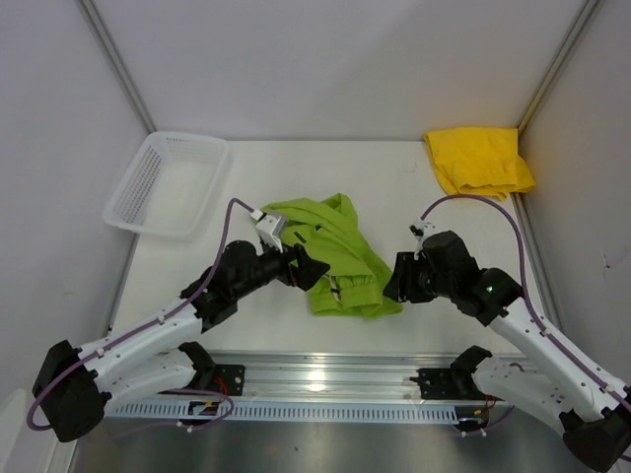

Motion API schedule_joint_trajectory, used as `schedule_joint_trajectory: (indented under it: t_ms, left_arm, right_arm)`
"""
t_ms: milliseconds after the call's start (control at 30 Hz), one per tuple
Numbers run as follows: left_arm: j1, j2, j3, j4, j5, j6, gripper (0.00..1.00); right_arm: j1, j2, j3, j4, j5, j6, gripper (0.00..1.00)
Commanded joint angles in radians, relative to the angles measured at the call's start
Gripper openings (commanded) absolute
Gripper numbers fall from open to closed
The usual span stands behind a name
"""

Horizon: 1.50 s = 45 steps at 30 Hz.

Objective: Fold and stack the shorts
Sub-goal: Flatten the shorts out

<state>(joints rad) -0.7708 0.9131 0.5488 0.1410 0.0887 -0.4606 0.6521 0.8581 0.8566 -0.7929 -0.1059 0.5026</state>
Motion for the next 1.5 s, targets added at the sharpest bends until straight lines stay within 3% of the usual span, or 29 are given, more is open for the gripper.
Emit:
schedule_joint_trajectory:
  t_ms: [0,67,167,400,533,667,800,933,1100,1133,1167,1300,1333,1467]
  left_arm:
    - [-0.024,0.038,0.019,0.114,-0.007,0.062,0.99]
    - [-0.028,0.058,0.004,0.124,-0.01,0.063,0.99]
    - [-0.031,0.076,-0.009,0.14,-0.004,0.063,0.98]
    - [-0.035,0.141,-0.036,0.18,-0.009,0.047,0.97]
    - [-0.033,0.174,-0.049,0.158,-0.093,-0.033,0.97]
    - [-0.002,0.139,-0.038,0.102,-0.155,-0.111,0.98]
    - [0.025,0.063,0.0,0.039,-0.153,-0.122,0.98]
    - [0.031,-0.02,0.026,-0.038,-0.184,-0.124,0.98]
    - [0.059,-0.117,0.056,-0.13,-0.208,-0.128,0.99]
    - [0.062,-0.125,0.059,-0.164,-0.208,-0.125,0.99]
    - [0.068,-0.132,0.063,-0.173,-0.21,-0.125,0.99]
    - [0.116,-0.157,0.066,-0.221,-0.214,-0.119,0.99]
    - [0.128,-0.155,0.066,-0.228,-0.214,-0.115,0.99]
    - [0.209,-0.119,0.068,-0.258,-0.167,-0.109,0.99]
  right_arm:
    - [-0.003,0.004,-0.042,0.095,-0.079,0.004,0.5]
    - [-0.003,0.01,-0.076,0.155,-0.1,0.013,0.6]
    - [-0.003,0.033,-0.097,0.207,-0.118,0.019,0.67]
    - [0.121,0.035,-0.099,0.267,-0.054,0.011,0.72]
    - [0.283,0.007,-0.119,0.322,0.081,0.05,0.73]
    - [0.499,0.024,-0.123,0.311,0.385,0.135,0.77]
    - [0.589,0.09,-0.102,0.281,0.547,0.189,0.75]
    - [0.642,0.182,-0.036,0.207,0.74,0.247,0.69]
    - [0.636,0.268,-0.005,0.208,0.792,0.254,0.61]
    - [0.617,0.275,-0.002,0.219,0.761,0.24,0.46]
    - [0.606,0.282,0.004,0.231,0.746,0.228,0.39]
    - [0.593,0.286,0.025,0.213,0.707,0.177,0.15]
    - [0.59,0.28,0.028,0.204,0.687,0.166,0.0]
    - [0.531,0.176,0.07,0.047,0.612,0.105,0.0]
